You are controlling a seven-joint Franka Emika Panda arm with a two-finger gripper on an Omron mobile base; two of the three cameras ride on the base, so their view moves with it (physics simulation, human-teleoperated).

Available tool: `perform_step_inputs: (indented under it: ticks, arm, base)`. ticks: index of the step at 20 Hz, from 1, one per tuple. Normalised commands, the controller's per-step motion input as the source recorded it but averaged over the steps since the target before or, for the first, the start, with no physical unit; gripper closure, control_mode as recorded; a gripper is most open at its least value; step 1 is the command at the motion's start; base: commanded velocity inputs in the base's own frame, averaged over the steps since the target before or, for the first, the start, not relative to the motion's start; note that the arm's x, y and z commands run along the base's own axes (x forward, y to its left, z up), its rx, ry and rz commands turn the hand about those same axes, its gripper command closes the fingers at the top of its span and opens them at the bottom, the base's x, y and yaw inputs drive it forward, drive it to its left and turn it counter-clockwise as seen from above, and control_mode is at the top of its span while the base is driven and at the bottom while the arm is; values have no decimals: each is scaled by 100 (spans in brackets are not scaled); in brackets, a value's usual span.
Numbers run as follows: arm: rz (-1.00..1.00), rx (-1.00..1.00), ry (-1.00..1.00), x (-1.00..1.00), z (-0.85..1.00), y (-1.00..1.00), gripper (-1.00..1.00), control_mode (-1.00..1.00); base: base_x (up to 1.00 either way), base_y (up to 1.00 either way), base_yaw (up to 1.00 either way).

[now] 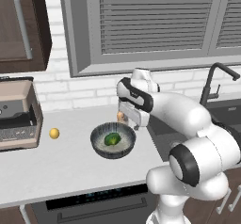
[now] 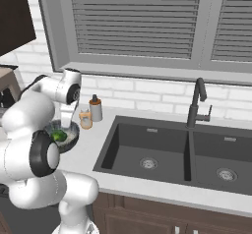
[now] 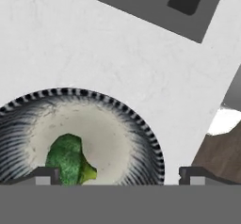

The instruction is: Pick the broccoli from the sink and place it in the bowl. Then pick the bowl and place it in the microwave. Then close the microwave door and press the start button.

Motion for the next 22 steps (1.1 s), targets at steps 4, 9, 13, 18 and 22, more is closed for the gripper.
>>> perform_step_inputs:
  ticks: [4,9,13,18,22]
  arm:
    - [9,1,4,-15,14,-44,-100,-100]
    - [17,0,0,-20,4,-38,-100,-100]
    - [45,0,0,-10,0,-29,-100,-100]
    - [49,1,-10,-2,0,-3,-100,-100]
    - [39,14,-8,2,-2,0,-100,-100]
  base:
    - [0,0,0]
    - [0,0,0]
    - [0,0,0]
    - [0,0,0]
    - [0,0,0]
